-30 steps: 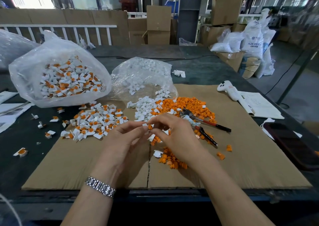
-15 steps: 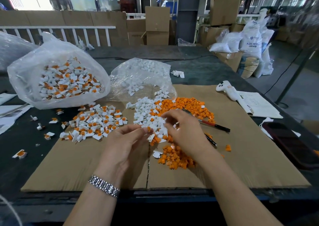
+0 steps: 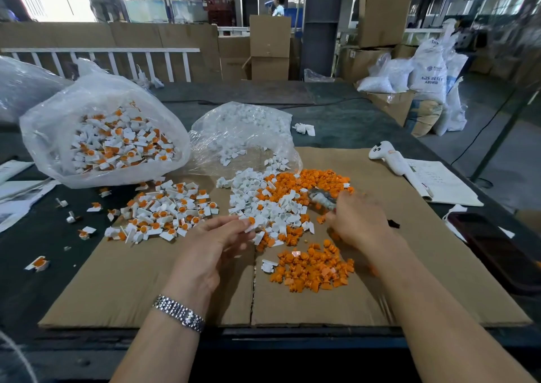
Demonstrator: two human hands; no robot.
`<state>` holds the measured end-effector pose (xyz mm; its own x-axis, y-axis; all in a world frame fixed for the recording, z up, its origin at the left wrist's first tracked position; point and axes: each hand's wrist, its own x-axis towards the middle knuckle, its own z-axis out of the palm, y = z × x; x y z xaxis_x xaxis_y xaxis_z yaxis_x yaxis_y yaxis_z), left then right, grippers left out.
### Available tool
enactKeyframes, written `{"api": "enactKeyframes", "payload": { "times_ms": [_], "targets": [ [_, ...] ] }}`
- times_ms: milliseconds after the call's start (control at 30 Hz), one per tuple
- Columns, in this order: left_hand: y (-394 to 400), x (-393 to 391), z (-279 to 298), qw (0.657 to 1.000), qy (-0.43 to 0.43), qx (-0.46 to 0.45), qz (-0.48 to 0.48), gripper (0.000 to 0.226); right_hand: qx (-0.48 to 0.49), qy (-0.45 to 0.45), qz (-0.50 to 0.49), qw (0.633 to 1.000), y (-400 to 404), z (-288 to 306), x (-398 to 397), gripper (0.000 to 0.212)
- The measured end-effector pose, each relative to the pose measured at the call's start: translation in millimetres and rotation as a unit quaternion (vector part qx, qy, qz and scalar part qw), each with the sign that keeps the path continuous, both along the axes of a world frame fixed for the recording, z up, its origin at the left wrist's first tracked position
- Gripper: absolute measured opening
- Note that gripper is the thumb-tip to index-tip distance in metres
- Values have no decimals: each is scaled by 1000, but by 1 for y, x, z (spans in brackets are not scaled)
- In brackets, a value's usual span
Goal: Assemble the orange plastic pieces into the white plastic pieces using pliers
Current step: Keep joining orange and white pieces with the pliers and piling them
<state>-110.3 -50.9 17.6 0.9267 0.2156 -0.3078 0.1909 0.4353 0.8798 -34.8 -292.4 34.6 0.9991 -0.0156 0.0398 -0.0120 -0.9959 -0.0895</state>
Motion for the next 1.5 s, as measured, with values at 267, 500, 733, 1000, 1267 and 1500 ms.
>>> {"api": "enactKeyframes", "payload": {
  "times_ms": [267, 500, 733, 1000, 1267, 1500],
  "targets": [
    [-5, 8, 14, 999, -49, 9, -3, 34, 333, 230, 111, 908, 37, 50, -32, 29],
    [-1, 12, 22, 998, -62, 6, 15, 28, 266, 255, 189, 910, 58, 65, -53, 36],
    [1, 12, 21, 998, -61, 33, 8, 25, 234, 227, 216, 920, 60, 63, -61, 41],
    [3, 11, 18, 998, -46, 33, 10, 18, 260, 124, 188, 939, 72, 30, -66, 43],
    [8, 12, 19, 996, -46, 78, 24, 11, 229, 109, 175, 951, 65, 25, -56, 53],
    [38, 4, 3, 924, -25, 334, 185, 31, 34, 36, 2, 999, 8, 10, -13, 64]
  ]
}}
